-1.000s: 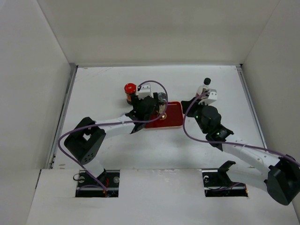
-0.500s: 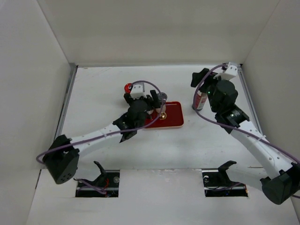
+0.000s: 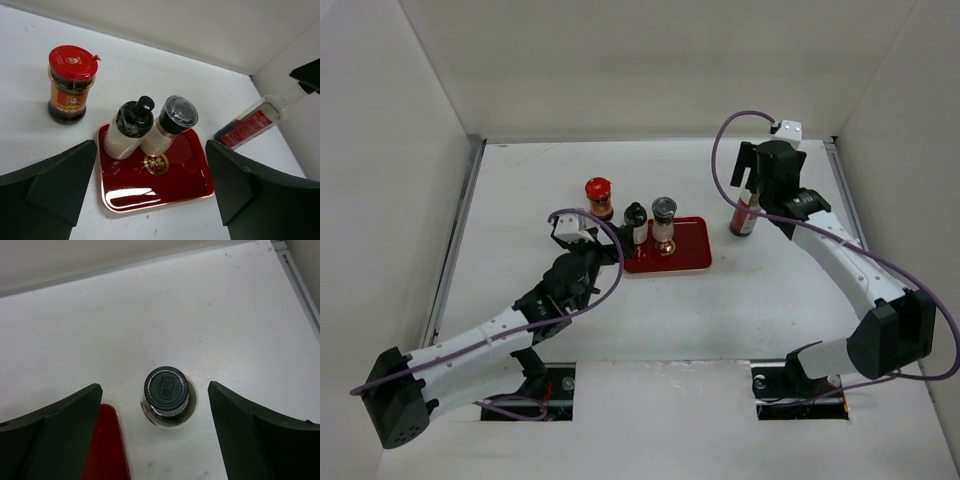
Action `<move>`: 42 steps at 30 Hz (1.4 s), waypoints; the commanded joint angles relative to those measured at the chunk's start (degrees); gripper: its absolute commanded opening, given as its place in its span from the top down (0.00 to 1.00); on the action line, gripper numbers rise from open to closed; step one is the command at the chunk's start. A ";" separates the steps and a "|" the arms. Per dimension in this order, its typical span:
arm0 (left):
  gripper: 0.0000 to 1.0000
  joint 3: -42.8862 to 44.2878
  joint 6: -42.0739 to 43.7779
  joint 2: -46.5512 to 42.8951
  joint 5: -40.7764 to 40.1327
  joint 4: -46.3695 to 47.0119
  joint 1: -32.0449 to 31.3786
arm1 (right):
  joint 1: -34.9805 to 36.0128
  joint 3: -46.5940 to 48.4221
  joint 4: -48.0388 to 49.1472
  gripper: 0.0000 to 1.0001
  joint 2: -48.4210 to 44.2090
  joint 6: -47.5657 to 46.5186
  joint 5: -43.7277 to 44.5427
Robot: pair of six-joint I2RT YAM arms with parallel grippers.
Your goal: Organize the condiment bottles
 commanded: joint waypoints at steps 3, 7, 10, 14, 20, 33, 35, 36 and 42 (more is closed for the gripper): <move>0.09 -1.37 -2.80 -4.22 1.68 -3.54 -1.02 | -1.29 4.14 0.19 0.13 1.30 -0.42 0.38; 0.09 -2.51 -3.32 -4.04 2.46 -4.16 -0.06 | -1.29 3.70 0.46 0.27 2.71 -0.24 0.64; 0.09 -2.87 -3.94 -3.69 3.26 -4.16 0.64 | -1.29 3.26 1.07 0.40 2.97 0.03 1.00; 0.09 -2.96 -4.47 -3.08 4.40 -4.16 1.35 | -1.20 3.44 1.77 0.57 2.71 0.20 1.70; 0.09 -3.40 -4.64 -4.66 4.75 -4.60 2.40 | -1.11 4.49 2.30 0.75 1.75 -0.50 3.54; 0.09 -2.08 -4.64 -6.76 4.32 -5.21 4.68 | 5.29 12.05 4.85 0.77 -1.86 -5.95 3.72; 0.09 -1.64 -4.90 -7.56 4.23 -5.48 5.74 | 6.44 11.96 5.37 0.77 -2.04 -5.34 3.46; 0.09 -1.46 -5.08 -7.82 4.23 -5.83 6.35 | 7.23 11.79 5.90 0.77 -2.04 -5.16 3.37; 0.09 -1.02 -6.66 -8.26 4.14 -8.64 9.43 | 12.50 11.00 10.12 0.77 -0.10 -4.72 3.19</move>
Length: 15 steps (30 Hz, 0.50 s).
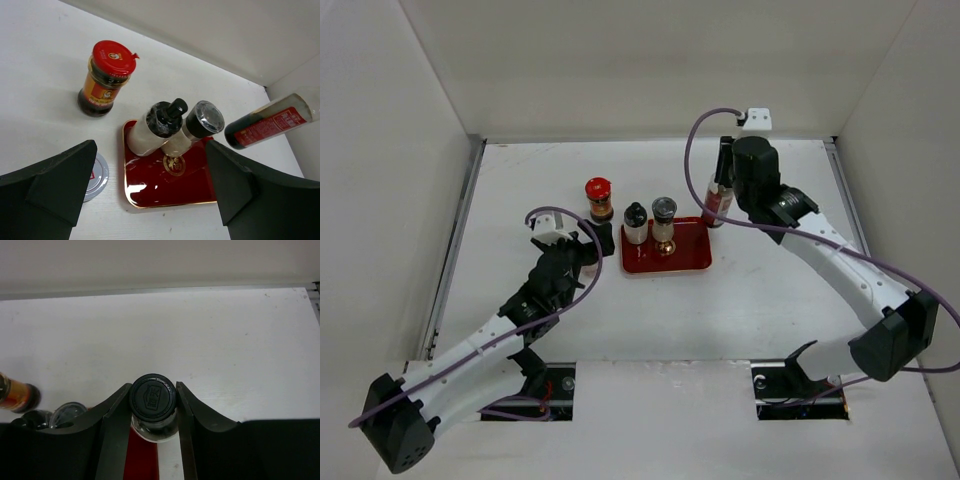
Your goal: Organize the condiment bottles
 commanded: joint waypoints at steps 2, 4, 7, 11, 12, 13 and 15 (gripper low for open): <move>0.09 1.29 -2.05 -0.98 -0.15 -0.99 1.87 | 3.33 2.73 12.53 0.77 -0.60 0.04 0.66; 0.09 1.20 -2.41 -0.81 -0.15 -1.08 2.40 | 4.30 2.64 13.68 0.77 0.62 0.13 0.48; 0.09 1.20 -2.41 -0.46 -0.15 -1.08 2.58 | 5.53 2.99 14.21 0.77 2.56 0.40 0.31; 0.09 1.12 -2.50 0.07 -0.15 -1.08 2.84 | 6.24 2.38 15.08 0.77 4.41 0.75 -0.31; 0.09 1.12 -2.58 0.07 -0.15 -1.08 2.93 | 6.32 1.86 15.52 0.77 4.76 0.92 -0.31; 0.09 1.12 -2.58 0.16 -0.15 -1.08 3.02 | 6.32 1.16 16.13 0.77 5.02 0.92 -0.40; 0.09 1.03 -2.58 0.24 -0.15 -1.08 3.10 | 6.32 -0.25 17.63 0.77 5.37 0.92 -0.40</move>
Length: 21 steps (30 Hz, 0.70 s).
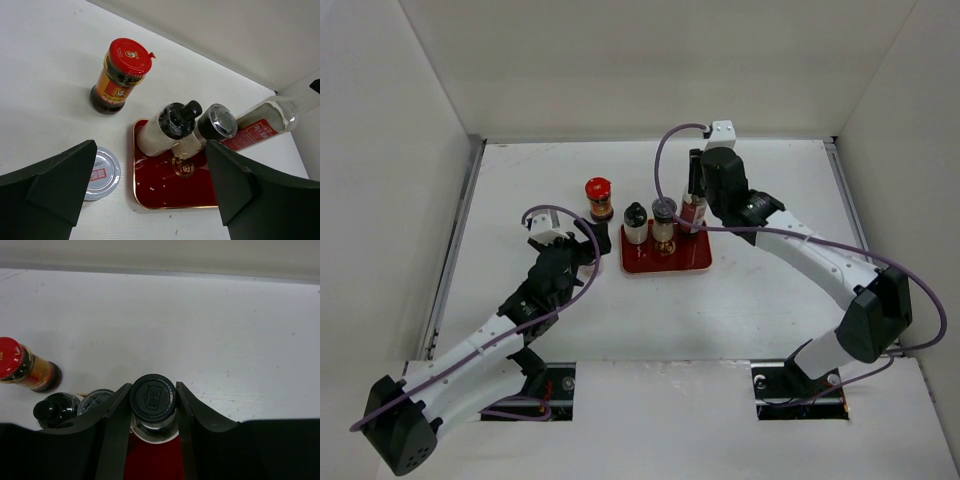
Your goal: Organize the condiment bottles
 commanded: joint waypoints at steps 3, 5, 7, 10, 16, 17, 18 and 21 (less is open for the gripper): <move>0.09 1.03 -0.62 0.27 -0.10 1.17 0.62 | 0.27 -0.94 13.95 0.77 -1.40 0.71 0.81; 0.09 1.03 -0.62 0.44 -0.10 1.17 0.70 | 0.27 -1.47 14.91 0.77 -1.66 0.71 0.81; 0.09 0.94 -0.62 0.62 -0.19 1.17 0.79 | 0.27 -2.17 15.97 0.76 -2.01 0.53 0.81; 0.09 0.42 -0.62 0.88 -0.37 0.47 1.05 | 0.27 -3.31 16.59 0.74 -1.93 0.27 0.81; 0.09 -0.03 -0.53 0.97 -3.08 -6.99 3.25 | 0.27 -8.41 19.48 0.52 -2.98 1.06 0.81; 0.09 0.06 -0.62 1.06 -3.61 -9.61 3.95 | 0.53 -8.94 19.84 0.46 -3.33 1.23 0.81; 0.08 0.24 -0.79 1.06 -3.88 -11.73 4.22 | 0.80 -9.29 19.84 0.38 -3.77 1.32 0.81; 0.07 0.76 -0.97 1.06 -3.80 -16.22 4.75 | 1.15 -10.08 19.67 0.19 -6.14 1.32 0.98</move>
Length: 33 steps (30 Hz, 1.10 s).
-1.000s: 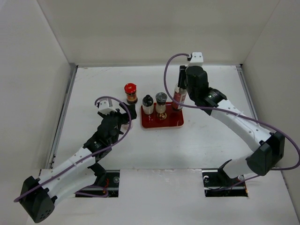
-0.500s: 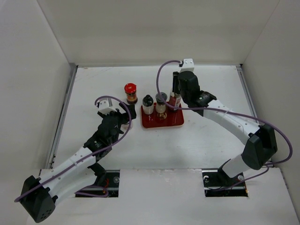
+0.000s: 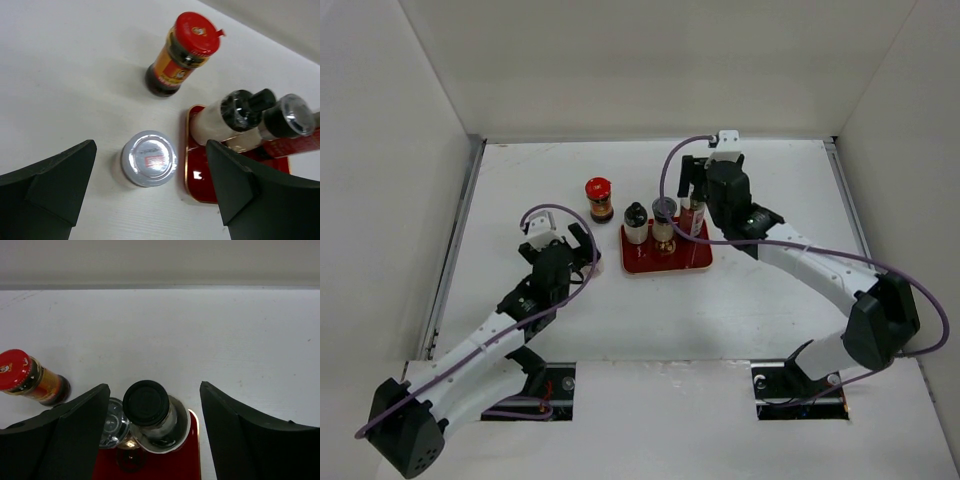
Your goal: Organize the condiment bottles
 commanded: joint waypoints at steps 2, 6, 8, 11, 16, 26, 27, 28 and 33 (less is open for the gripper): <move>0.07 1.29 -0.55 0.53 -0.93 -7.69 0.44 | 1.13 -1.08 6.03 0.10 -6.76 0.42 0.74; 0.07 2.52 0.24 3.69 -0.23 -9.72 -1.49 | 1.30 -4.33 6.03 0.00 -11.42 1.56 0.65; 0.07 3.40 0.50 6.15 0.21 -10.07 -2.02 | 1.30 -6.96 6.11 0.00 -14.05 2.53 1.09; 0.08 4.10 1.03 9.84 -0.49 -9.28 -3.25 | 1.30 -12.49 7.25 0.00 -18.79 4.55 1.18; 0.08 5.07 2.61 14.33 -1.28 -5.51 -3.43 | 1.30 -21.72 9.19 0.00 -26.62 7.71 0.57; 0.24 8.06 5.77 22.15 -2.25 -0.15 -3.43 | 1.66 -28.77 11.30 0.00 -31.46 8.86 -0.93; 0.29 8.06 5.86 22.59 -2.25 0.21 -3.43 | 1.48 -29.12 11.56 0.00 -31.73 8.86 -1.19; 0.36 8.23 5.95 23.03 -2.25 0.47 -3.69 | 1.31 -29.47 11.56 0.00 -32.08 8.86 -1.28; 0.63 11.04 7.26 19.01 -6.36 -1.80 -7.02 | 1.22 -31.75 11.56 0.00 -35.77 9.39 -0.76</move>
